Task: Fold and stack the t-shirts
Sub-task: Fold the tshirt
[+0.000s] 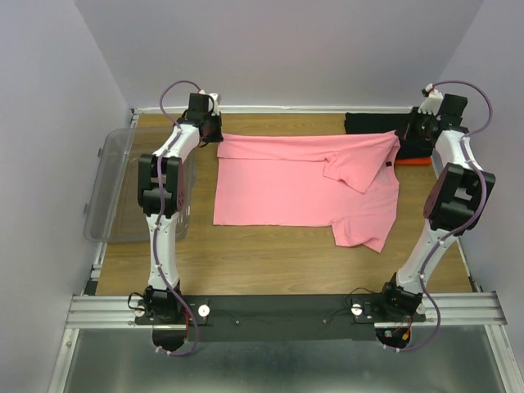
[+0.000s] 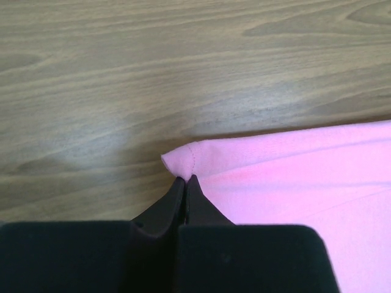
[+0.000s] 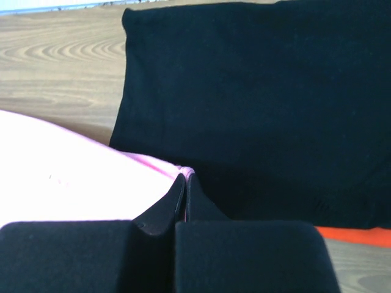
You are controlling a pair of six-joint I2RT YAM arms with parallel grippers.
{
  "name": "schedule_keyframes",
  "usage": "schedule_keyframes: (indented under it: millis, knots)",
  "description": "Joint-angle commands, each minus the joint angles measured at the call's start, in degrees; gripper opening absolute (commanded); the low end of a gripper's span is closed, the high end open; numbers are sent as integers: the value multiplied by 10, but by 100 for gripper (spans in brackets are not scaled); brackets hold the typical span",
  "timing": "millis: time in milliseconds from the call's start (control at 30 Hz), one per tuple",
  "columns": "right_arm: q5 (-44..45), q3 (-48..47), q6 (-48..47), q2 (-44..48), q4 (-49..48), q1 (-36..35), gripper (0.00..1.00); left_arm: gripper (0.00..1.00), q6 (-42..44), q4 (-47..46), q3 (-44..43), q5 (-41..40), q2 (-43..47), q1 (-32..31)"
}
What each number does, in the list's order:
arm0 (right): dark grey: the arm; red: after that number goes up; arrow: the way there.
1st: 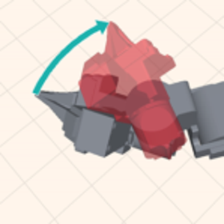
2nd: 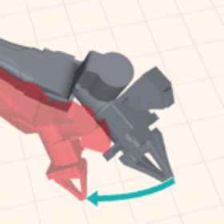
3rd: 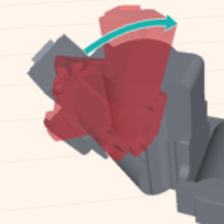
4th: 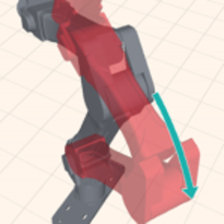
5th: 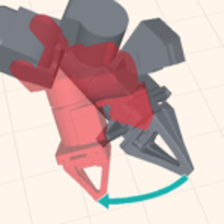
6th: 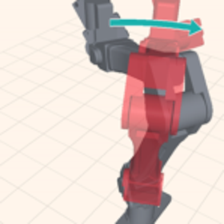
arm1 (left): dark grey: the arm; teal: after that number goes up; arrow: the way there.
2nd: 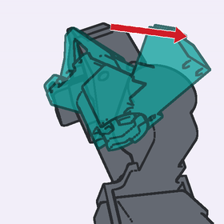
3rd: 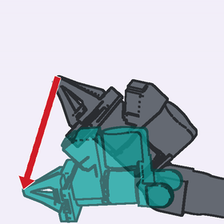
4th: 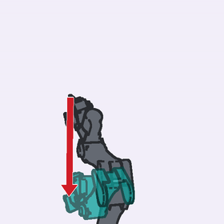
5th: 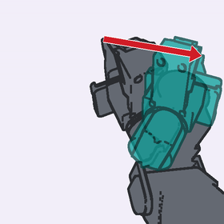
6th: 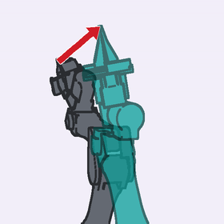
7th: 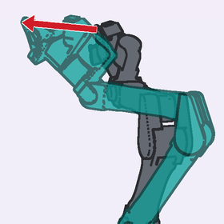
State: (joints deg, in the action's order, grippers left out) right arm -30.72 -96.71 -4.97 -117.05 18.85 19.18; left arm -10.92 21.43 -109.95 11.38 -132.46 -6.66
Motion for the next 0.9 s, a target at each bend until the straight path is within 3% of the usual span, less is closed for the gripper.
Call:
schedule_keyframes:
  millis: [0,200,300,333,367,400,467,600,700,767,833,867]
  knots:
    - [25,-34,20,-20,-27,0,1,0,-9,20,-27,1,-20,10]
    - [36,-52,28,-38,-31,-7,2,0,-16,18,-43,4,-32,11]
    - [48,-57,37,-47,-35,-12,14,0,-19,4,-40,4,-26,11]
    - [52,-56,40,-48,-35,-13,21,10,-21,-5,-27,5,-19,11]
    - [59,-54,43,-48,-37,-17,35,31,-25,-27,-18,7,1,11]
    - [65,-52,44,-47,-39,-19,40,38,-30,-38,-1,8,11,11]
    - [72,-37,44,-39,-45,-21,46,48,-38,-67,8,13,36,11]
    - [107,-9,40,-13,-57,-21,56,50,-46,-90,17,8,108,11]
    - [96,39,18,30,-59,-21,56,52,-45,-128,72,-13,189,11]
    - [64,81,-26,85,-58,-22,60,57,-48,-176,167,-29,286,11]
    - [-28,164,-77,157,-45,-21,64,62,-67,-212,304,-33,368,11]
    - [-118,187,-173,181,-24,-21,70,64,-76,-255,350,-27,448,11]
